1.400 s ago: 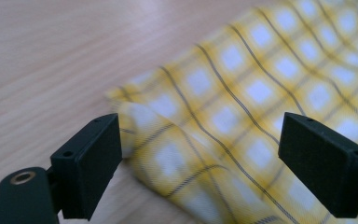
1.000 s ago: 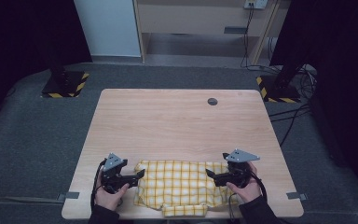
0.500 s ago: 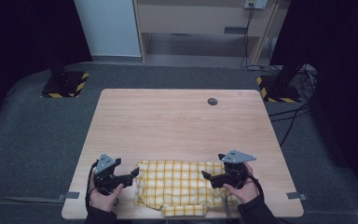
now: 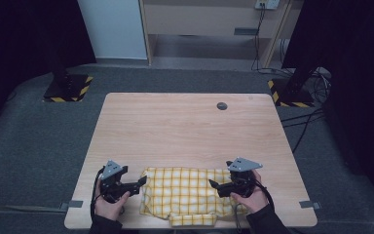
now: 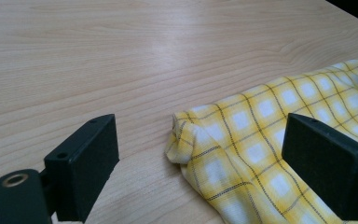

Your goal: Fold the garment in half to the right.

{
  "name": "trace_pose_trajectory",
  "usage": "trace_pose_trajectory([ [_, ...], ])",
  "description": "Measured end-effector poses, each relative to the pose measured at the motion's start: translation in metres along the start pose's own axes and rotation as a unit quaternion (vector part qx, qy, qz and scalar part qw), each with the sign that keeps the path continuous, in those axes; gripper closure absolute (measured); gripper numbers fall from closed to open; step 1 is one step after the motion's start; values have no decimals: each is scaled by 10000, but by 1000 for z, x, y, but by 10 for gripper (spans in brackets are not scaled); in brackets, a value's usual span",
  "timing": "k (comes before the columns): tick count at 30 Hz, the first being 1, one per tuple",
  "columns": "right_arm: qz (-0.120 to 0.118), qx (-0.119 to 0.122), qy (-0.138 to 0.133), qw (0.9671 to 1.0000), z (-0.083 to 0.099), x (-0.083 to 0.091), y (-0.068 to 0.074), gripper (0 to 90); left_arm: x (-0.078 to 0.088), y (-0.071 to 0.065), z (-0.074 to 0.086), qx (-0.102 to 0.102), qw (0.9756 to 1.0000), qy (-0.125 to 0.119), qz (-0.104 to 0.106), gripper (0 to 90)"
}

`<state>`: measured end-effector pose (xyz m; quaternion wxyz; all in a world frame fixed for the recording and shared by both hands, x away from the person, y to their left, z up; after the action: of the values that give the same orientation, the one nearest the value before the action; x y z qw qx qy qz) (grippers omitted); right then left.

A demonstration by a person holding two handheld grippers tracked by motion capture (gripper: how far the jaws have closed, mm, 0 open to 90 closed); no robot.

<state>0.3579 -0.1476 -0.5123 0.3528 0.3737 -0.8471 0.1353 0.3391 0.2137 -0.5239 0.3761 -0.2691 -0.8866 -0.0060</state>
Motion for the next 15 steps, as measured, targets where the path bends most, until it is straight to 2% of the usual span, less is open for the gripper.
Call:
trace_pose_trajectory([
  [7, -49, 177, 9, 9998, -2, 0, 12, 52, 0, 1, -1, 15, 10000, 1, 29, 102],
  [10, -142, 313, -19, 9994, -6, 1, 24, 52, 0, 1, -1, 108, 9999, -28, 100, 103],
  [15, -289, 495, -70, 9983, -15, 1, 40, 50, -3, 2, -1, 109, 9999, 36, 108, 104],
])
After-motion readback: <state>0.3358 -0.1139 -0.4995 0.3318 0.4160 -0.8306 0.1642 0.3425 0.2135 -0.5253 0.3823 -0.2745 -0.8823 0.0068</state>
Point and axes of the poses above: each handheld gripper's, and its own axes: x roughly backward along the jaws, z roughly out of its underside, y roughly to its left, the point moved 4 cm from there along -x, roughly forward along the jaws, and after that the axes turned 10 degrees about y, right-handed, at the moved point
